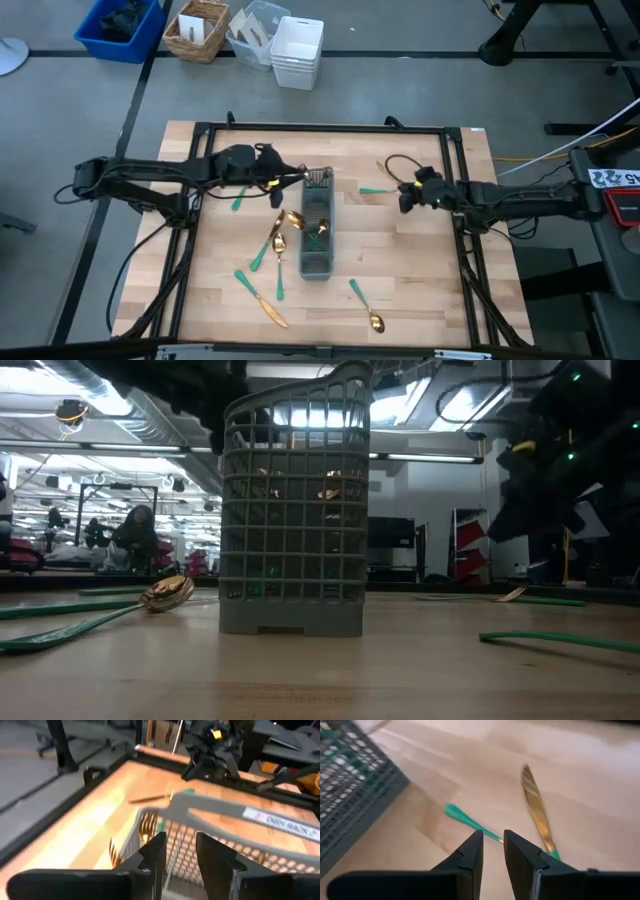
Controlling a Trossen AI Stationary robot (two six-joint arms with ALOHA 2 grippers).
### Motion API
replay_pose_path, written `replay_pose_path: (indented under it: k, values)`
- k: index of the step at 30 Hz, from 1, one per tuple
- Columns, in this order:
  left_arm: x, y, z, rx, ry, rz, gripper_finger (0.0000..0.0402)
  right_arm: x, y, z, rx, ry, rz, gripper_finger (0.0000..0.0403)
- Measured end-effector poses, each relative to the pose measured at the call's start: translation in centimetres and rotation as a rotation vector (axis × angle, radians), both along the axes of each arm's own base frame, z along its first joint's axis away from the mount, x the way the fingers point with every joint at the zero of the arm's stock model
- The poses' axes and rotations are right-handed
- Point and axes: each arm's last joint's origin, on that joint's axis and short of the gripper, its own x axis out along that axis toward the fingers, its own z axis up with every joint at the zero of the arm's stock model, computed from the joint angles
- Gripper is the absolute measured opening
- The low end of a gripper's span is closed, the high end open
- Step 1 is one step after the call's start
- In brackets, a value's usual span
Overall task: Sort silverware
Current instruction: Put the green fork into the utensil rack
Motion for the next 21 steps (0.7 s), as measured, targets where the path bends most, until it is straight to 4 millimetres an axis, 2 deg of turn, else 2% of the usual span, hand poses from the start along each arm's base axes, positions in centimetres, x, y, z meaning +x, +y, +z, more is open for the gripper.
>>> replay_pose_path:
  k: [6, 10, 15, 21]
  values:
    - [-0.9, -0.2, -0.3, -0.05, 0.071, 0.016, 0.0098, -1.1, -1.4, -0.8, 0.131, 0.072, -0.1, 0.0079]
    - [-1.0, -0.2, -0.6, -0.062, 0.104, 0.019, 0.0098, -1.6, -2.0, -1.1, 0.154, 0.101, -0.152, 0.0079]
    - [-1.1, -0.2, -0.7, -0.062, 0.112, 0.025, 0.0098, -1.7, -2.3, -1.3, 0.197, 0.103, -0.165, 0.0079]
    - [-1.1, -0.2, -0.7, -0.062, 0.112, 0.026, 0.0098, -1.3, -2.5, -2.4, 0.252, 0.188, -0.208, 0.0079]
